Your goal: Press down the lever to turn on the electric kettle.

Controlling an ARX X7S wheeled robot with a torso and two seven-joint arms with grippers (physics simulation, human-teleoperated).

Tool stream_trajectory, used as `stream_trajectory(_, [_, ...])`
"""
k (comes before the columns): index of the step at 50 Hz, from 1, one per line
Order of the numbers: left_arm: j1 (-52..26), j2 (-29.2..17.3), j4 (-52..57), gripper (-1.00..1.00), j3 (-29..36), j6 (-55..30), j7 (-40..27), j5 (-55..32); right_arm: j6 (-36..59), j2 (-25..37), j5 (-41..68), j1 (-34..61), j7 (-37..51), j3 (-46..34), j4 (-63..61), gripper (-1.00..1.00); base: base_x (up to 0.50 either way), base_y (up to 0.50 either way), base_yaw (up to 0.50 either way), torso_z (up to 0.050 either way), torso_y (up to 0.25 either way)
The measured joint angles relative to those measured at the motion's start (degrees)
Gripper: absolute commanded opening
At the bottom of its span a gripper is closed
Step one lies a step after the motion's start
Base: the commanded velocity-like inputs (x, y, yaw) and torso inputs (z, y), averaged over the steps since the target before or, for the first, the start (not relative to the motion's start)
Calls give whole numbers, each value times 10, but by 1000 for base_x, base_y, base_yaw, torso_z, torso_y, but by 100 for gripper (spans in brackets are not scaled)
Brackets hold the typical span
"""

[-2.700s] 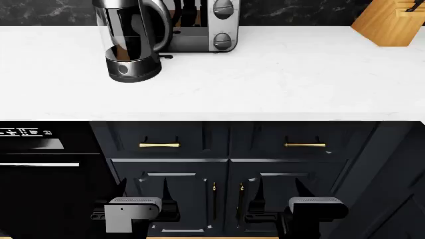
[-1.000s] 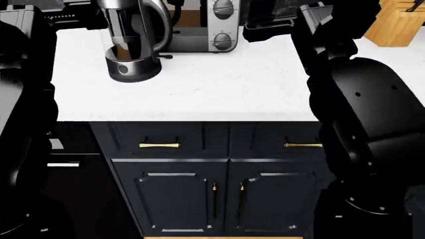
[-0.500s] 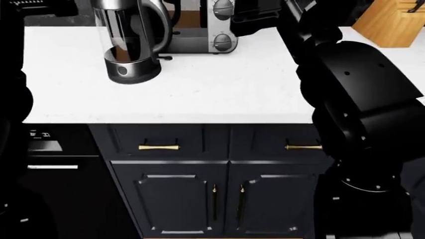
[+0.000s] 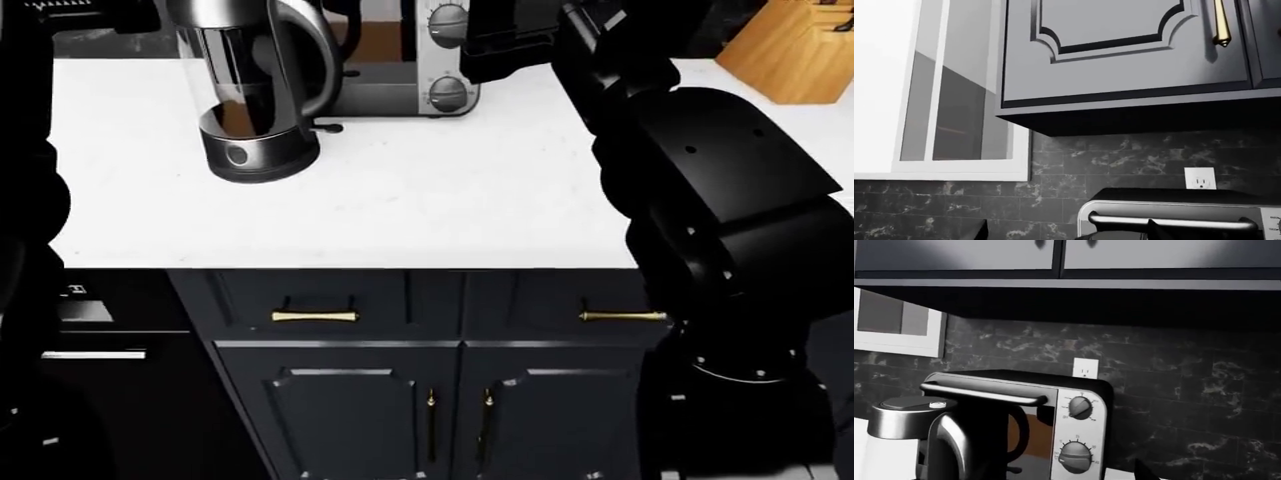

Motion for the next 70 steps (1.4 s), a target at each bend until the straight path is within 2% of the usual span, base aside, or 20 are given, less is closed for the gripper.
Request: stream_trajectory(70, [-5, -12, 9, 100, -4, 0, -17, -3, -7, 19, 35, 2, 20, -16, -6, 100, 195, 0, 0, 0, 0])
